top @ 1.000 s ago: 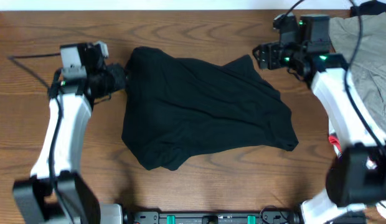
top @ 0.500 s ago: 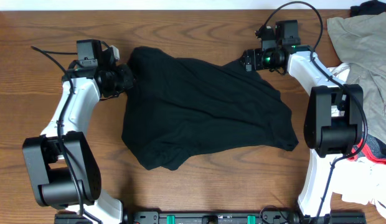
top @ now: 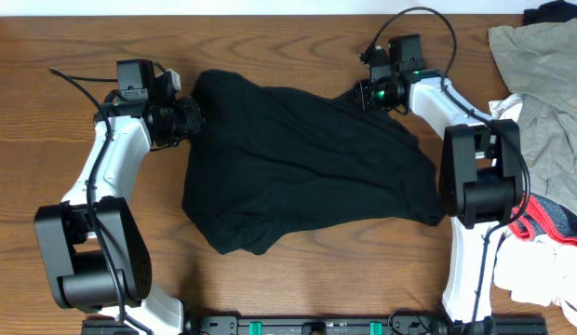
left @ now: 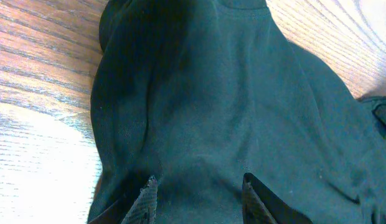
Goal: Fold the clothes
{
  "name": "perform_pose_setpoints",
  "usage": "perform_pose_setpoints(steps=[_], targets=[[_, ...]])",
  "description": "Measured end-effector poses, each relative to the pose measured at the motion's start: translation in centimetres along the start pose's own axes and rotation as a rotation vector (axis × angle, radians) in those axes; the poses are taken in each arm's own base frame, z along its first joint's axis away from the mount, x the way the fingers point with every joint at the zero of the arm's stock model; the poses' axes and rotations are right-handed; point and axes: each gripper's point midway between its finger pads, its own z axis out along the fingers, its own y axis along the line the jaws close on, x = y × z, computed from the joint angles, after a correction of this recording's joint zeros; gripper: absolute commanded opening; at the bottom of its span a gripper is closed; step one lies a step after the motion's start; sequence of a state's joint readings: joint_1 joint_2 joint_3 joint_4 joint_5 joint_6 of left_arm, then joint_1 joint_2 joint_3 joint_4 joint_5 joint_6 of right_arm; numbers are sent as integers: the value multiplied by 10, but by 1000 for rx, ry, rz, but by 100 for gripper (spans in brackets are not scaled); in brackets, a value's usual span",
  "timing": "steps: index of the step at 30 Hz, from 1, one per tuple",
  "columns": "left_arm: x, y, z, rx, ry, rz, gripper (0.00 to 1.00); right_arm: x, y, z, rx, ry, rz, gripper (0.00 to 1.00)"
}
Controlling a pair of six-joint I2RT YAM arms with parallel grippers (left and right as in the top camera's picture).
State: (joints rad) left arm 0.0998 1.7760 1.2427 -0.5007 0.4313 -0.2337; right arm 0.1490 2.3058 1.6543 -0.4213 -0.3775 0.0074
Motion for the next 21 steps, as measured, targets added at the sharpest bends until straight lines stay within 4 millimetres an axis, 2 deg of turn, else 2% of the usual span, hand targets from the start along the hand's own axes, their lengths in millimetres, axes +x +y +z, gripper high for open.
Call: perform_pose_setpoints(steps=[4,8,11,12,16,17,18,21], targets=[[1,0,0,-1,5,-2,45,4,-12,-6,73,39,45,1],[3,1,0,-3,10,-4,45,5,-46,-30,242,68,100,1],[3,1,0,-3,11,-4,45,-12,-75,-64,355,9,134,1],[3,1,0,-3,11,-4,45,-21,-84,-79,386,-23,144,4],[3,1,0,-3,11,-4,45,-47,-106,-132,471,-133,190,8],[3,1,0,-3,11,-4,46,-50,-111,-140,487,-147,207,11],[3,1,0,-3,11,-4,46,-50,-118,-147,506,-156,231,17],[3,1,0,-3,11,-1,51,-41,-131,-152,541,-142,288,43]])
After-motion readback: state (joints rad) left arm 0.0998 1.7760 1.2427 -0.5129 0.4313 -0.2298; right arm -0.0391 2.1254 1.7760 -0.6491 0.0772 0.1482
